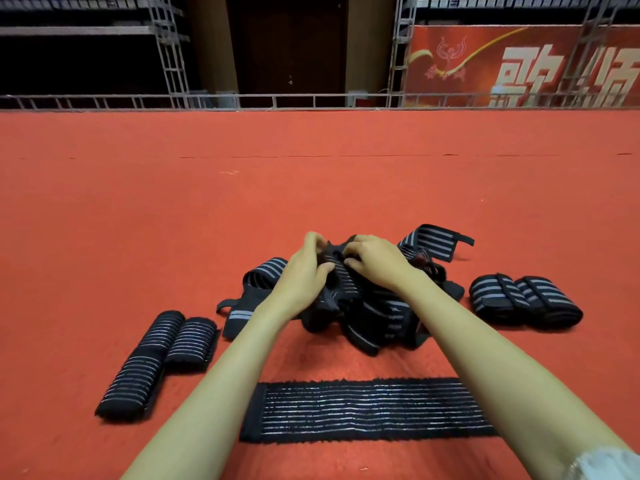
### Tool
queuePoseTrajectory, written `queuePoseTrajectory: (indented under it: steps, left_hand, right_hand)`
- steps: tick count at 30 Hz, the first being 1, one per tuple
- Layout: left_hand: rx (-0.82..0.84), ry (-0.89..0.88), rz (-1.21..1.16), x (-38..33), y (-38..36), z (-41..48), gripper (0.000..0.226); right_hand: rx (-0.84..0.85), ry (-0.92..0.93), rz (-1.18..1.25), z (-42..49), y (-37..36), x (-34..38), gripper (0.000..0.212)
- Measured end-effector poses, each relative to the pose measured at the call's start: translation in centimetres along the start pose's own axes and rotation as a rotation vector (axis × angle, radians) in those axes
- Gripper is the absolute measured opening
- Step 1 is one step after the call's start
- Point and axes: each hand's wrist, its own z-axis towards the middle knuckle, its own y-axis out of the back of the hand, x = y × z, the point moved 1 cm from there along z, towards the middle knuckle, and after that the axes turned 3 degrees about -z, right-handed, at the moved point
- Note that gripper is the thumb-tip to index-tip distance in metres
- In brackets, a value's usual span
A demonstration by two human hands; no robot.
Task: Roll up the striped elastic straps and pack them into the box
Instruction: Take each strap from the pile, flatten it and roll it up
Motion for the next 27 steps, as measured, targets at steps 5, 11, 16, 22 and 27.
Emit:
queuePoseTrajectory:
  steps: [5, 11, 16, 22, 27]
  left_hand:
    - [0.005, 0.174, 0.194, 1.5, -0.3, -0.6, 0.028]
    - [-0.048, 0.082, 0.18, 1.6, -0.7, -1.9, 0.018]
    - [-0.167, -0.114, 0.167, 1.4, -0.8, -3.2, 0.006]
    - [-0.44, -0.026, -0.114, 1.9, 2.8, -3.8, 0.008]
    - [-0.408, 0.048, -0.311, 1.3, 5.0, -3.5, 0.024]
  right_hand:
    - [0.213, 0.061, 0.107, -0.8, -0.1, -0.3, 0.026]
    - [0.054, -0.094, 0.185, -1.0, -0.3, -0.7, 0.023]
    - [-0.087, -0.342, 0.215, -0.2, -0.5, -1.4, 0.026]
    - [-0.024, -0.498, 0.403, -0.5, -1.4, -2.8, 0.031]
    - [-0.067, -0.179, 0.41, -1.8, 0.6, 1.1, 0.071]
